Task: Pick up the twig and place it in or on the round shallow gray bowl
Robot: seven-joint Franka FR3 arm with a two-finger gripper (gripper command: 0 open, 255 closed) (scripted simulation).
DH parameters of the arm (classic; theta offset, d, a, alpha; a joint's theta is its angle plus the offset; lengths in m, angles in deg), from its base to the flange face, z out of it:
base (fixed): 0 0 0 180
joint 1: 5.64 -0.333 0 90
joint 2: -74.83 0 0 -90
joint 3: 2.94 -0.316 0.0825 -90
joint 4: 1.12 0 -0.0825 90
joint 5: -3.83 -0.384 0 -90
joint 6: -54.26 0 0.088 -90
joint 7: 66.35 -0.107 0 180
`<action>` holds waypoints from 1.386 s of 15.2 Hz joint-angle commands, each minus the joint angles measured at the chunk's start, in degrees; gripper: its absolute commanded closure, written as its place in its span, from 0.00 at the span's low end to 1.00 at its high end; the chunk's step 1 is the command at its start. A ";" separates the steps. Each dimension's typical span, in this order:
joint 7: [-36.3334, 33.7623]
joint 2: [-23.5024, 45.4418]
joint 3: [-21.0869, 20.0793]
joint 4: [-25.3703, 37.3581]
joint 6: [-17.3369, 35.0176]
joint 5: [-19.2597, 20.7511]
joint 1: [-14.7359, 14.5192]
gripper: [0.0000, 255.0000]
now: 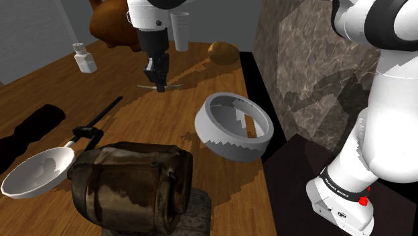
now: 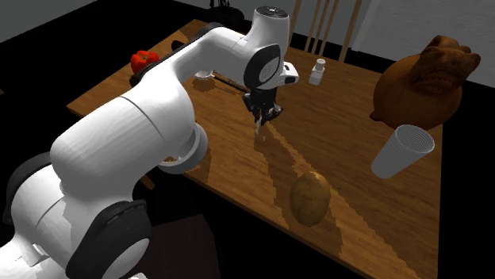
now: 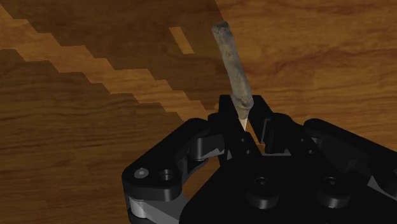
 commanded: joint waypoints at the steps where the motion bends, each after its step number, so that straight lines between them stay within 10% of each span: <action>1: 0.13 0.31 -0.15 1.06 -1.18 -0.15 -0.17 1.00; 21: -0.46 9.97 -0.07 32.11 -22.68 2.92 -4.60 1.00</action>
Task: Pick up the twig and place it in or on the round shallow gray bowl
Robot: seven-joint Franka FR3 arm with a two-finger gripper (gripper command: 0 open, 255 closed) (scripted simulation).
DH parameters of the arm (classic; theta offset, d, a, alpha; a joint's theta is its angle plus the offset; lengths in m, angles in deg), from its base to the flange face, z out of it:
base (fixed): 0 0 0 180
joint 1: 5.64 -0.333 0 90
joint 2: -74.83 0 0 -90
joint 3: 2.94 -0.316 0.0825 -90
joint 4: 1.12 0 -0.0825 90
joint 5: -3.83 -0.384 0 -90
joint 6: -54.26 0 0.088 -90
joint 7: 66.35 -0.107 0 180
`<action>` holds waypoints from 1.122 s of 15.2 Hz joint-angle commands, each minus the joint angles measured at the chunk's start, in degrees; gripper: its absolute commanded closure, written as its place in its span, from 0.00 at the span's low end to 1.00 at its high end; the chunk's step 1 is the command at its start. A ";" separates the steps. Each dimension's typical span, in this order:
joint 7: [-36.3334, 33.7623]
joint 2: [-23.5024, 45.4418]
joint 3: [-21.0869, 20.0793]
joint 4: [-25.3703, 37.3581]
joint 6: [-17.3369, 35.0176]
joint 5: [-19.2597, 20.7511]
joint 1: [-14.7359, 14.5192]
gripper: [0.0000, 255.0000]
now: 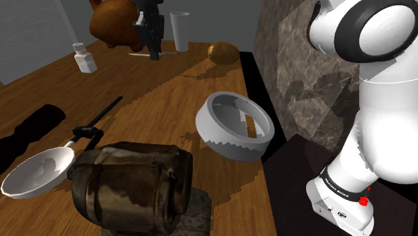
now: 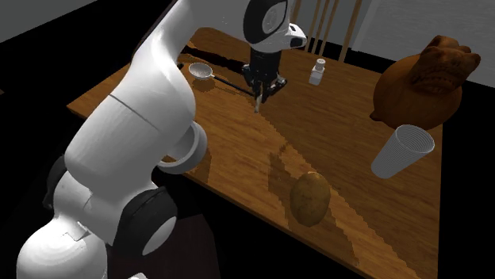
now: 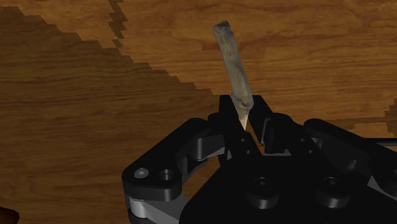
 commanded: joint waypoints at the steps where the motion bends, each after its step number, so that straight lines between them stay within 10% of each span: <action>1: -0.01 2.22 0.14 5.32 -3.13 0.70 -1.02 1.00; 7: -1.79 -18.81 -1.68 -26.01 7.75 -5.71 3.32 1.00; 17: -3.90 -41.28 -2.53 -51.18 11.92 -13.68 2.18 1.00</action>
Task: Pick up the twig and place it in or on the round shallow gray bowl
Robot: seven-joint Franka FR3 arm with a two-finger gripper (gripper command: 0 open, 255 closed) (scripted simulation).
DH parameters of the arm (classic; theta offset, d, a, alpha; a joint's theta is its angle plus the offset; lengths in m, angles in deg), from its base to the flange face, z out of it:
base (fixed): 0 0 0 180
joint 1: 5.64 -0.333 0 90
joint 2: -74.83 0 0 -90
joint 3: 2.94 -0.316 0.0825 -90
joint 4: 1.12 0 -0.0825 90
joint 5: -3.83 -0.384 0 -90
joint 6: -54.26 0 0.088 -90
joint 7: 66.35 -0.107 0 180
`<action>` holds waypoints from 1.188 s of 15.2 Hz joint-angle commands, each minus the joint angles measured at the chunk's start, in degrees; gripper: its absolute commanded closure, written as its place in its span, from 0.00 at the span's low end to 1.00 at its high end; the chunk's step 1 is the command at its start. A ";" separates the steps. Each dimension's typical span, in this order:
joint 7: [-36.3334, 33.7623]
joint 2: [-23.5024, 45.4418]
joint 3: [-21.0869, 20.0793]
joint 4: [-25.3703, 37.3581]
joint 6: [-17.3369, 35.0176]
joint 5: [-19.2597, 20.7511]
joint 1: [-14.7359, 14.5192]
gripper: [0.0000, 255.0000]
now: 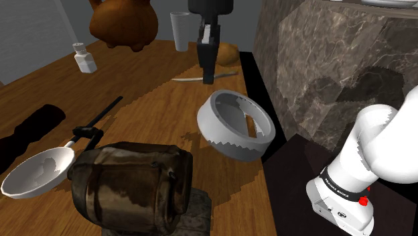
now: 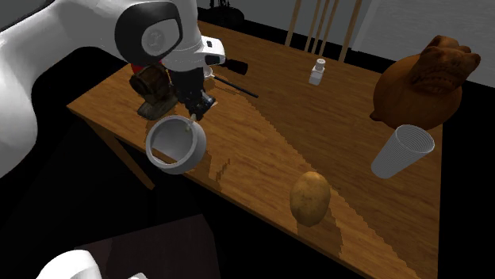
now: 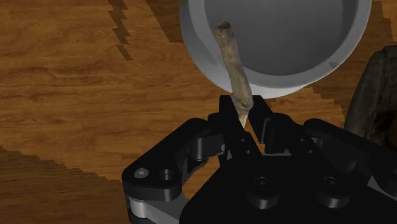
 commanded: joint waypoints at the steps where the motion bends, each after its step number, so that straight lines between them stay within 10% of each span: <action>1: -0.53 -4.36 -0.12 -4.00 -0.08 -1.58 -0.62 1.00; 18: -1.40 -15.08 -1.37 -22.47 8.34 -5.81 -3.16 1.00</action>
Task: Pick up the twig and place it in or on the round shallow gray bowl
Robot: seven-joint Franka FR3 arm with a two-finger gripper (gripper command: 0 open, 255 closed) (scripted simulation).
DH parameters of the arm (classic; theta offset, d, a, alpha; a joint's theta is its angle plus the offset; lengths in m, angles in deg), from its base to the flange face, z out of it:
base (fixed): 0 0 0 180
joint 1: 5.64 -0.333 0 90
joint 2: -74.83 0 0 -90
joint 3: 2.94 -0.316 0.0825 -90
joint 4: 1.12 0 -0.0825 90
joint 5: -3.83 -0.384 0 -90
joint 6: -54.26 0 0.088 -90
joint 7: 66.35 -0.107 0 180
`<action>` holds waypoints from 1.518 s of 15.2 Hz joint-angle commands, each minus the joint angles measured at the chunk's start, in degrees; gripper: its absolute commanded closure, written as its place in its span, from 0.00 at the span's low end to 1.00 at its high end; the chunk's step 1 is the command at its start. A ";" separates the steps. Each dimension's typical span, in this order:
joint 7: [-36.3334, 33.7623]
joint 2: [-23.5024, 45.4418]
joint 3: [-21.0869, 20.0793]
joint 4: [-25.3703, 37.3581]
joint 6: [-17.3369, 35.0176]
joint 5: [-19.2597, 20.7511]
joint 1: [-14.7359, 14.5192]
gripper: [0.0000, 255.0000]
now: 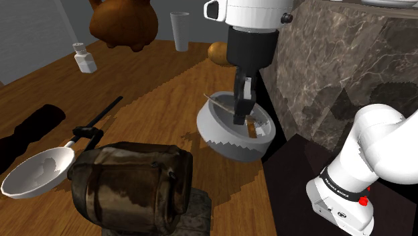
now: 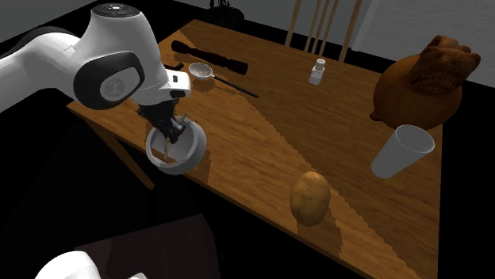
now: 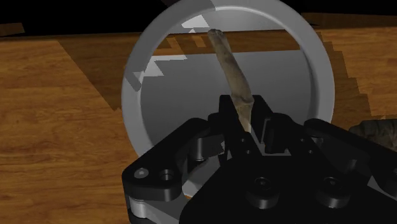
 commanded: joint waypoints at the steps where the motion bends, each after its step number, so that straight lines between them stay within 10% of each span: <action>1: -0.04 -0.24 -0.12 -0.90 0.70 -0.14 -0.10 1.00; 8: -0.04 -0.24 -0.13 -0.89 0.70 -0.14 -0.10 1.00; 9: -0.04 -0.24 -0.12 -0.89 0.70 -0.14 -0.10 0.00; 23: -0.61 1.43 0.49 7.75 -6.35 0.73 0.42 0.00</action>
